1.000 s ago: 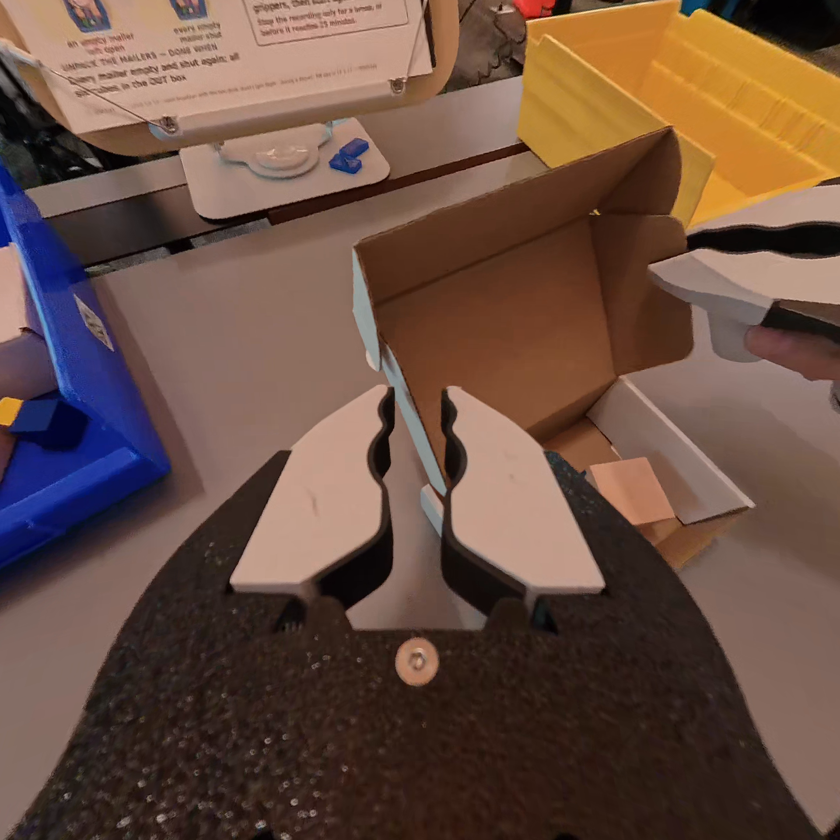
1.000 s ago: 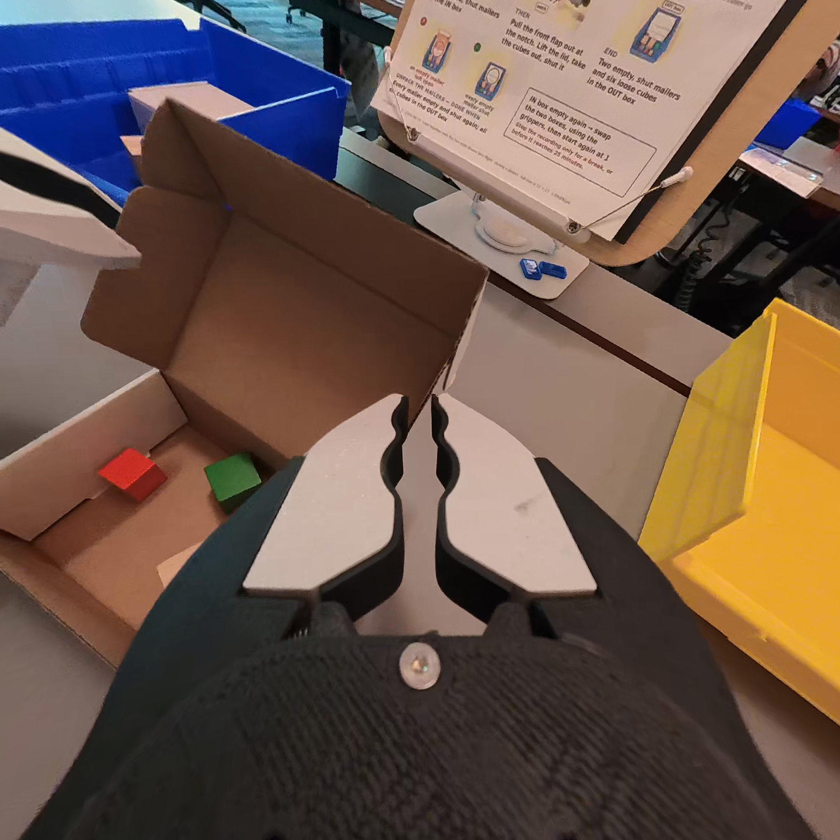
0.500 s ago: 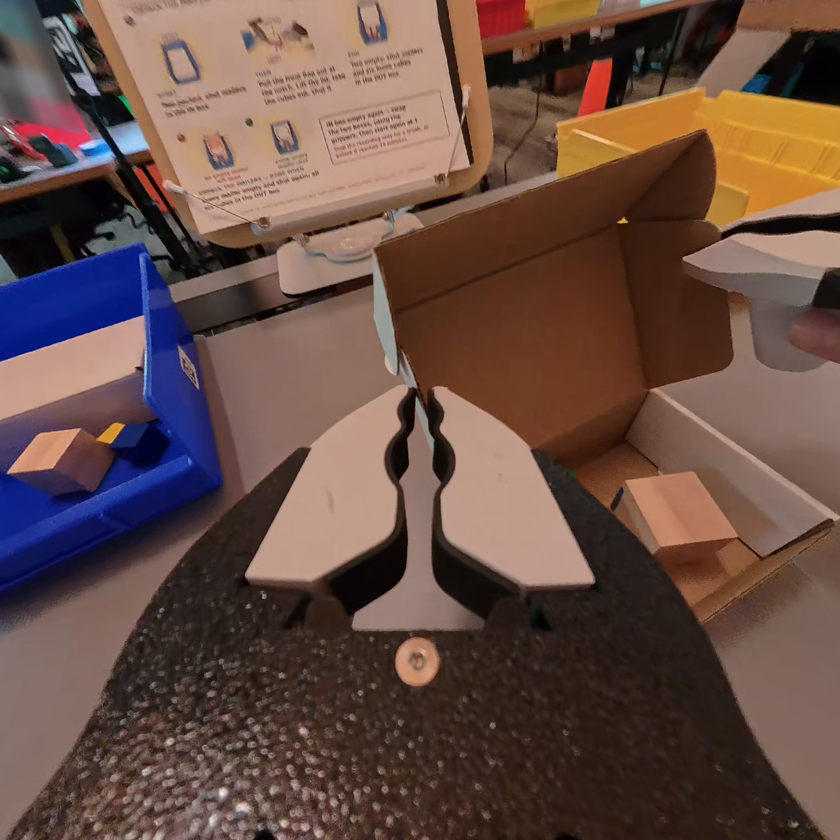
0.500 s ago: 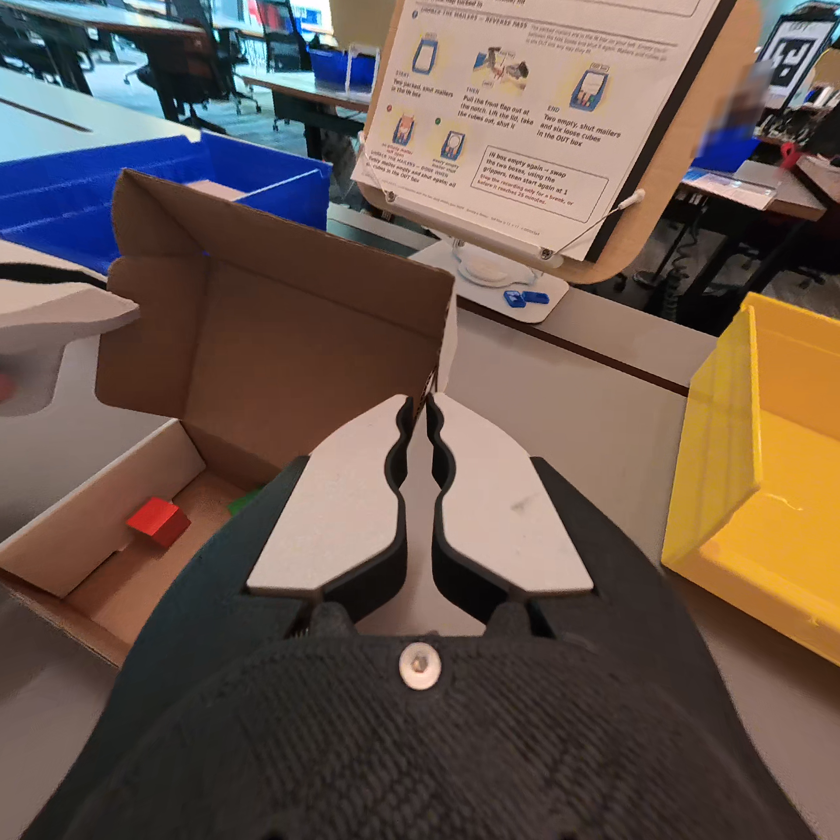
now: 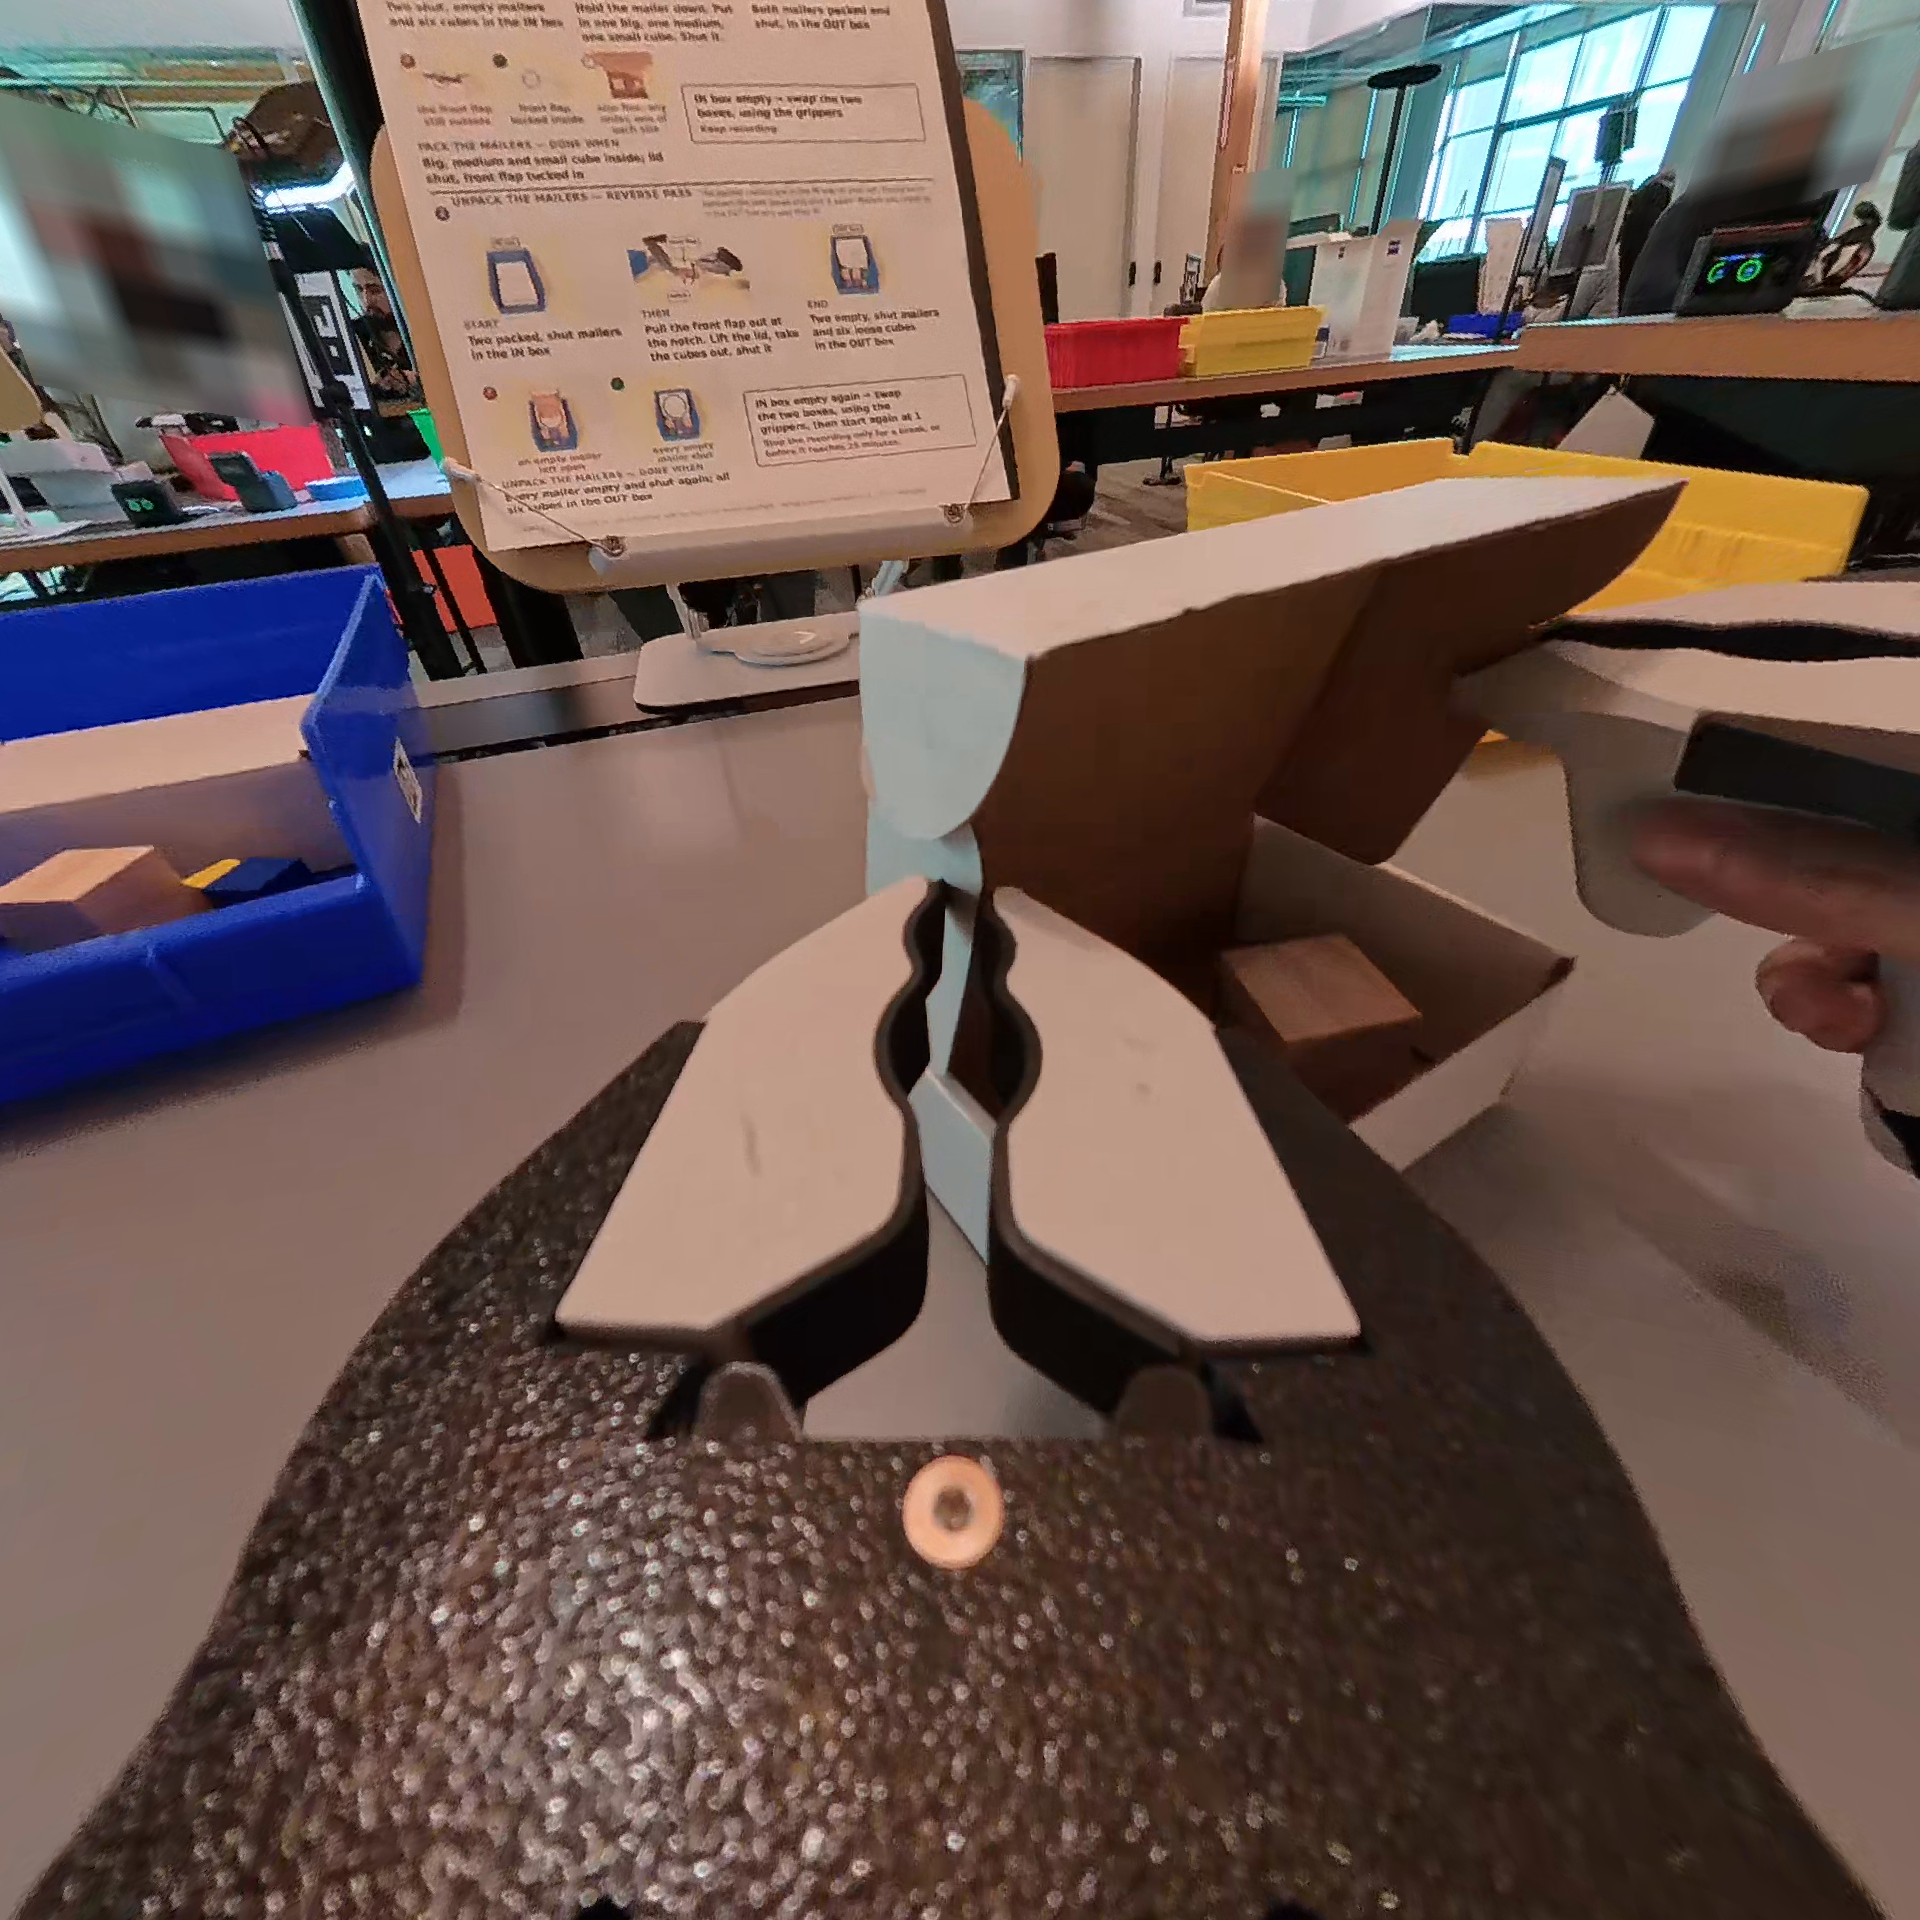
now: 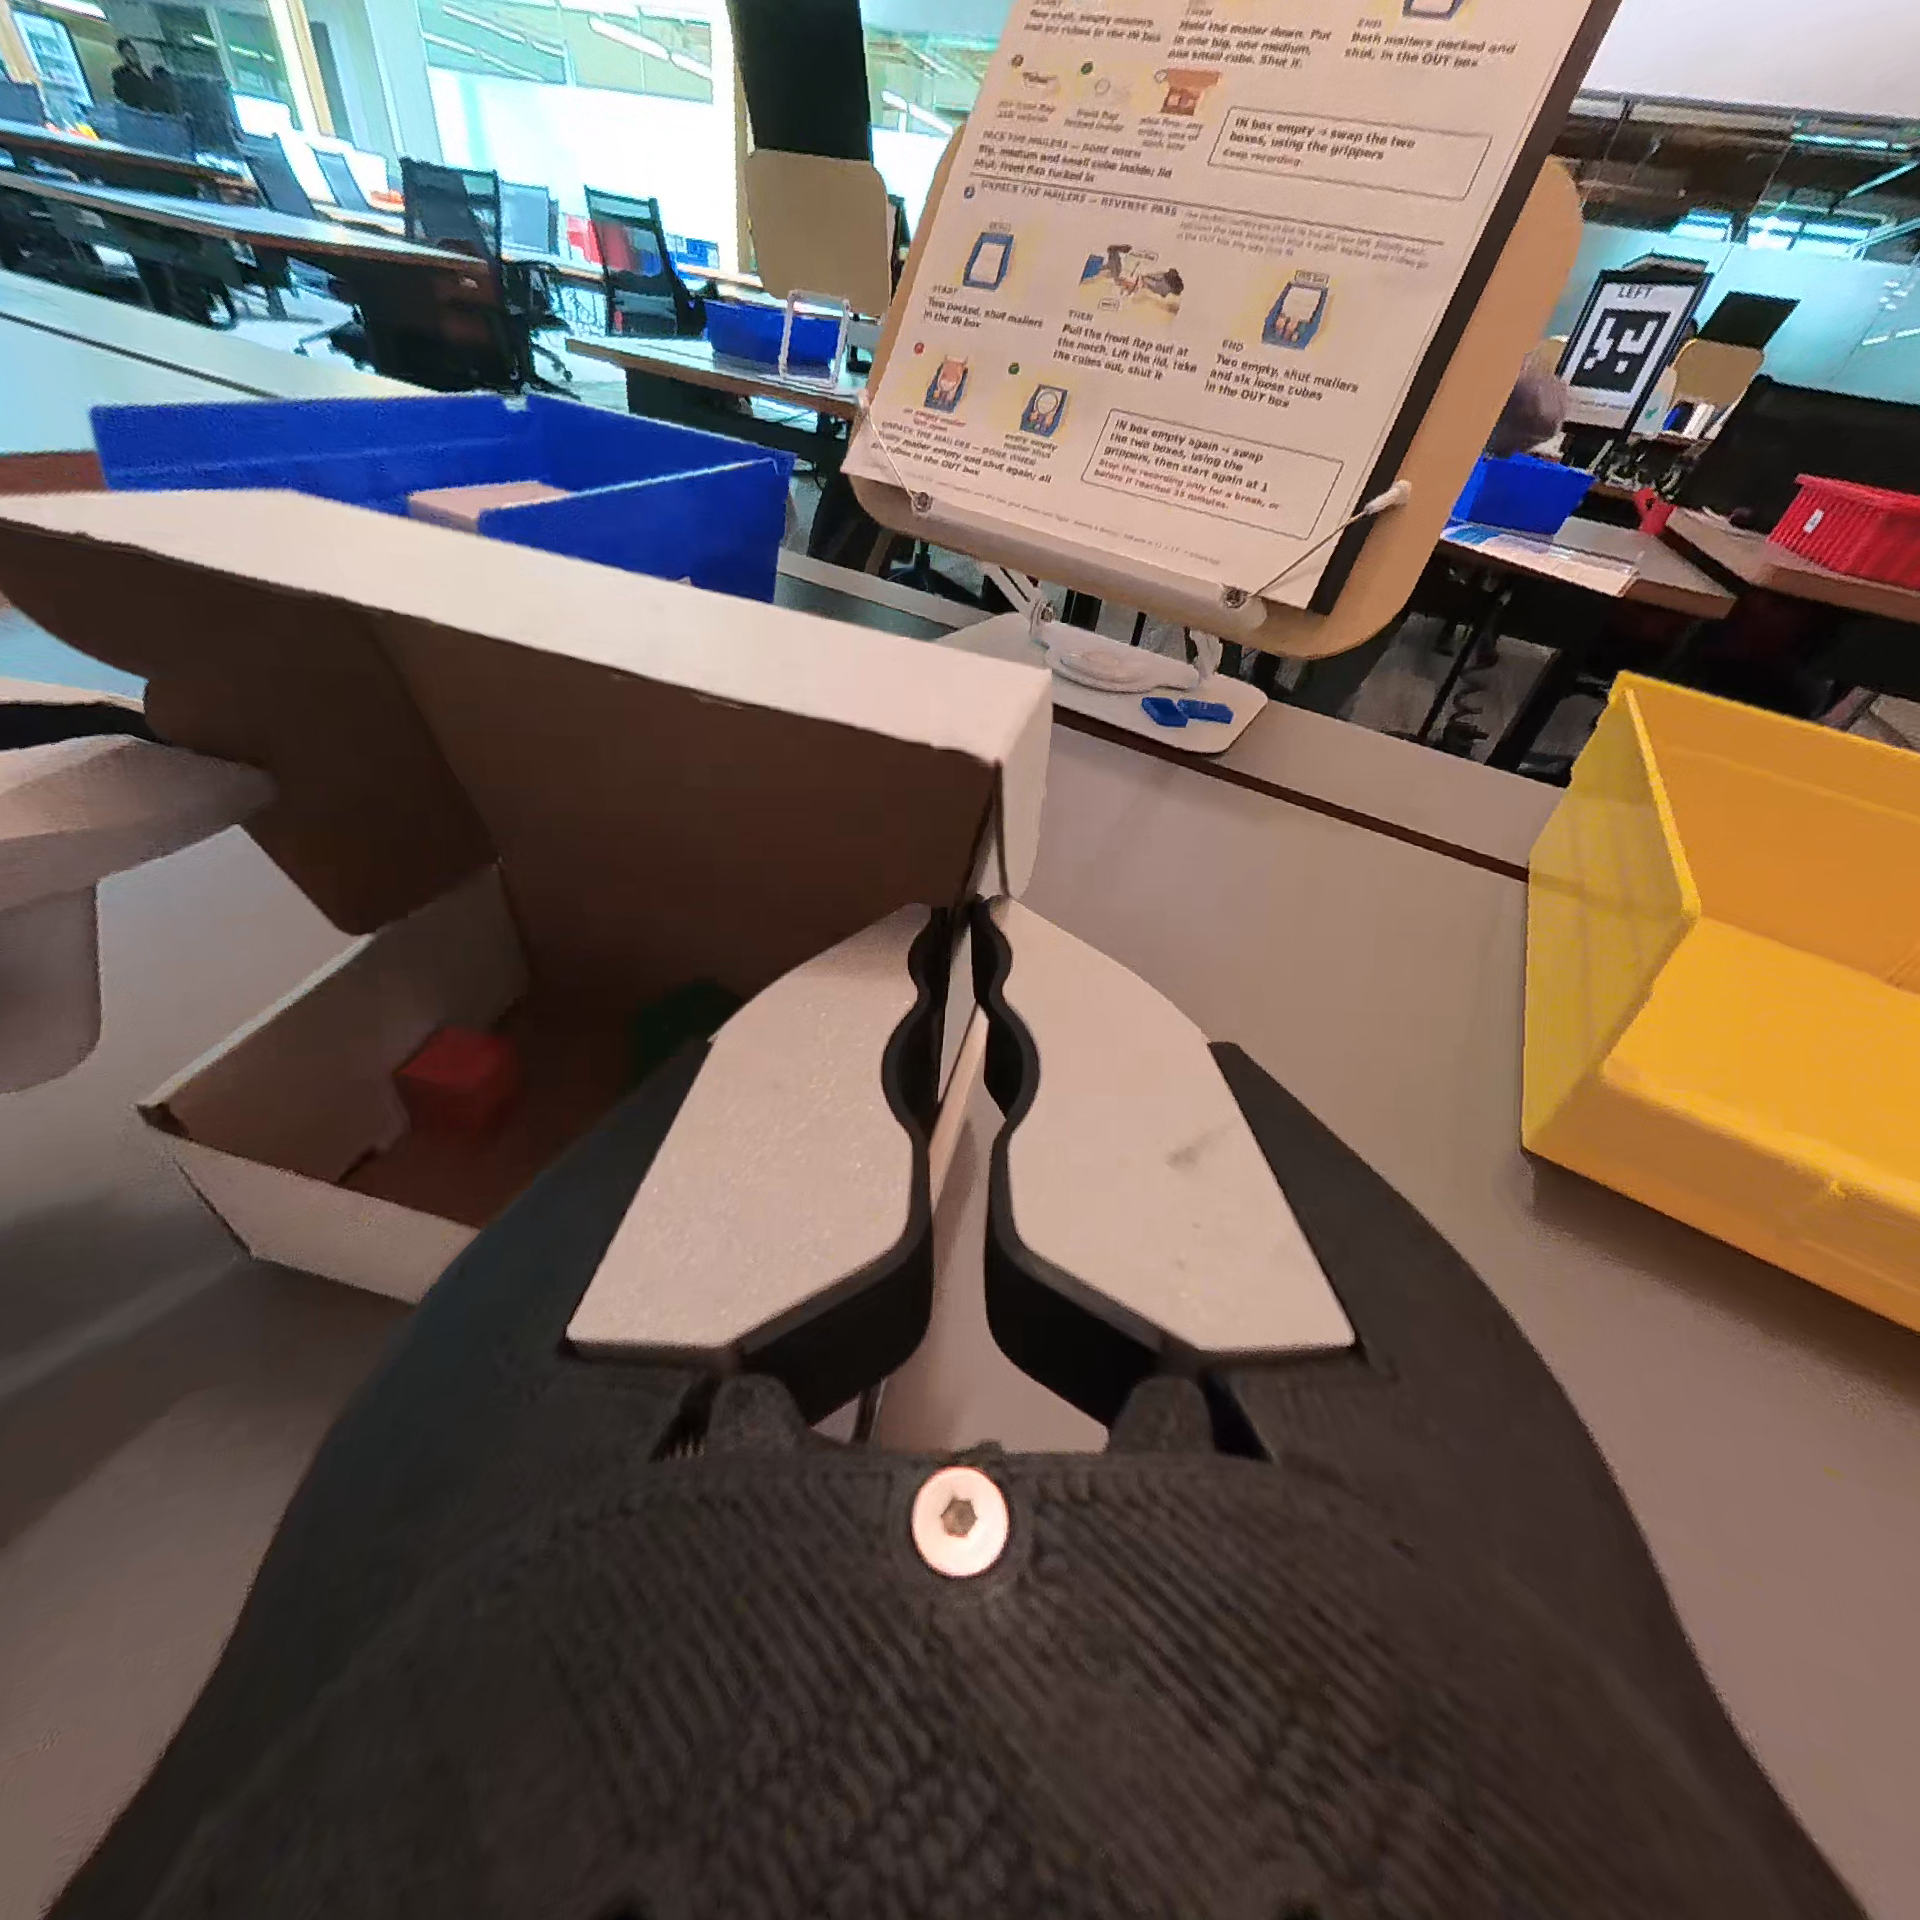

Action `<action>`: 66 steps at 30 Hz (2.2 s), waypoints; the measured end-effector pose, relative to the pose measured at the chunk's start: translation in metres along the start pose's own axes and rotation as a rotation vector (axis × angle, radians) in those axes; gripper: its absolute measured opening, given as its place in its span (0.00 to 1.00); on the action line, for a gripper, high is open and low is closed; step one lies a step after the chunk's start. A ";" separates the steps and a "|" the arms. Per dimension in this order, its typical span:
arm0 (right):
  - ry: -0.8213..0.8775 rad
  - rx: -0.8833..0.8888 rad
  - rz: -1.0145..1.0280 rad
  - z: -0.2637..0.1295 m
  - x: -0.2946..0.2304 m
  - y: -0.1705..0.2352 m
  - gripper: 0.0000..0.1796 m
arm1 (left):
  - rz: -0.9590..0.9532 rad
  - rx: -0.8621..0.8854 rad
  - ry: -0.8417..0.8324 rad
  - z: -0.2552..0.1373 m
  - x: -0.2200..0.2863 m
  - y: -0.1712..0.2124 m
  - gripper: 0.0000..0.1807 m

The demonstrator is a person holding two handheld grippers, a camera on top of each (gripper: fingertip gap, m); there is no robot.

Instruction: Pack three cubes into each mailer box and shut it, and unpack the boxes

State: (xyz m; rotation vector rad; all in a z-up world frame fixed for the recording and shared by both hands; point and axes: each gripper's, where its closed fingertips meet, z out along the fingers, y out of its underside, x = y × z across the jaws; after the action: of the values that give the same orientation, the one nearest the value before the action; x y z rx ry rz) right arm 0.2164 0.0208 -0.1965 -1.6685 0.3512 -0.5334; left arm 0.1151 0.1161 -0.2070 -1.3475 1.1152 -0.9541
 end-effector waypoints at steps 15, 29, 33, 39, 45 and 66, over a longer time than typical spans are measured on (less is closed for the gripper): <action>-0.002 -0.053 -0.059 -0.011 -0.011 0.003 0.03 | -0.023 -0.089 -0.028 -0.004 0.005 0.007 0.03; 0.117 -0.078 -0.461 -0.048 -0.019 0.013 0.19 | 0.080 -0.242 0.044 -0.030 0.015 0.044 0.00; 0.184 -0.004 -0.870 -0.048 -0.030 -0.006 0.27 | 0.148 -0.257 0.066 -0.030 0.023 0.046 0.00; 0.092 0.055 -1.084 -0.043 -0.058 -0.017 0.04 | 0.231 -0.256 0.077 -0.039 0.024 0.048 0.09; -0.084 -0.090 -1.063 -0.054 -0.067 -0.005 0.04 | 0.321 -0.262 -0.015 -0.046 0.004 0.050 0.26; -0.312 -0.350 -0.948 -0.052 -0.078 0.062 0.08 | 0.669 -0.427 0.113 -0.051 0.016 0.088 0.12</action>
State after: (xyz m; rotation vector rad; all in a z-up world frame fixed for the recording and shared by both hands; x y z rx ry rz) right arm 0.1272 0.0064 -0.2631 -2.1812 -0.6547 -0.9129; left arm 0.0607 0.0908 -0.2910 -1.1200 1.7771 -0.3078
